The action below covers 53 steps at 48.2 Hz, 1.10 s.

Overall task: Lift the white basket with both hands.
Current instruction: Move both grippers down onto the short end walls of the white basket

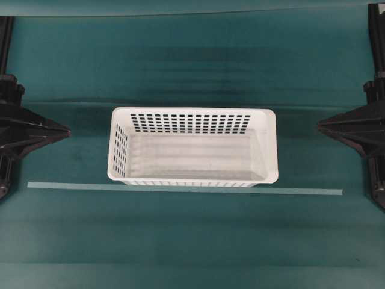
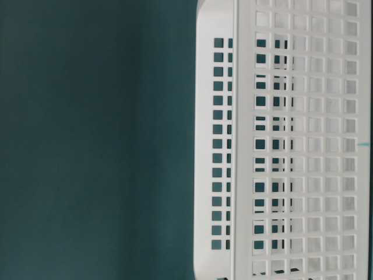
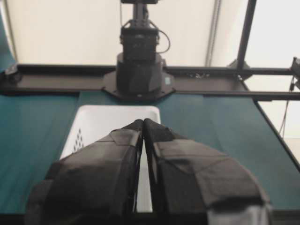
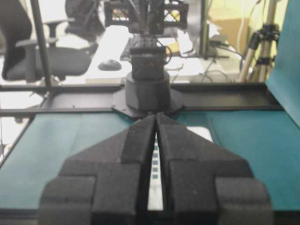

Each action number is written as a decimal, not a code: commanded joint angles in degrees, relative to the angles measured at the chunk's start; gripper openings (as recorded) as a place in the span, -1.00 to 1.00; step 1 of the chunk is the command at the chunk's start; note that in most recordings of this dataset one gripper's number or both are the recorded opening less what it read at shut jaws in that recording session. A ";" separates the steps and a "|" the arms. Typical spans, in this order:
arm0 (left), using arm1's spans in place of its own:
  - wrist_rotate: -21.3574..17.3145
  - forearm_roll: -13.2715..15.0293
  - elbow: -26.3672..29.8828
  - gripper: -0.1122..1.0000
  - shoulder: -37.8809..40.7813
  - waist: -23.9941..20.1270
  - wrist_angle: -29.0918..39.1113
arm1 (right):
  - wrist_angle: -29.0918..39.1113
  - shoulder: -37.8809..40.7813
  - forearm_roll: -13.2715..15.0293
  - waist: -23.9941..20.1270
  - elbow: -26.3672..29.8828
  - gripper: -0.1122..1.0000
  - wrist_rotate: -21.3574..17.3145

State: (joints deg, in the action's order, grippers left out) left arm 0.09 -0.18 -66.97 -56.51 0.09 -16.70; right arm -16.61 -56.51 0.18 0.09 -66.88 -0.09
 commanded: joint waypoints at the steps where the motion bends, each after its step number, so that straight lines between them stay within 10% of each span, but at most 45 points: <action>1: 4.75 -0.44 3.25 -0.54 2.20 0.18 0.70 | -0.26 0.09 -1.14 -1.32 1.58 -0.54 -1.76; 14: 21.88 -0.70 9.14 -0.86 5.89 0.18 10.81 | 23.38 1.93 -22.59 3.60 8.79 -0.77 -12.74; 19: 27.86 -0.62 13.89 -0.86 8.17 0.09 18.72 | 31.90 3.96 -26.89 9.49 12.04 -0.77 -19.78; 38: 60.73 -0.97 22.24 -0.86 15.82 -2.99 37.88 | 51.68 16.26 -24.70 14.15 19.25 -0.77 -39.29; 53: 69.61 -1.14 26.54 -0.86 22.94 -4.75 54.84 | 62.84 26.54 -14.59 14.68 25.14 -0.77 -57.48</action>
State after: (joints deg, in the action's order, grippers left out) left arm 68.38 -1.05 -43.24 -36.30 -4.57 33.22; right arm 44.74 -32.87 -16.88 14.94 -43.77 -55.46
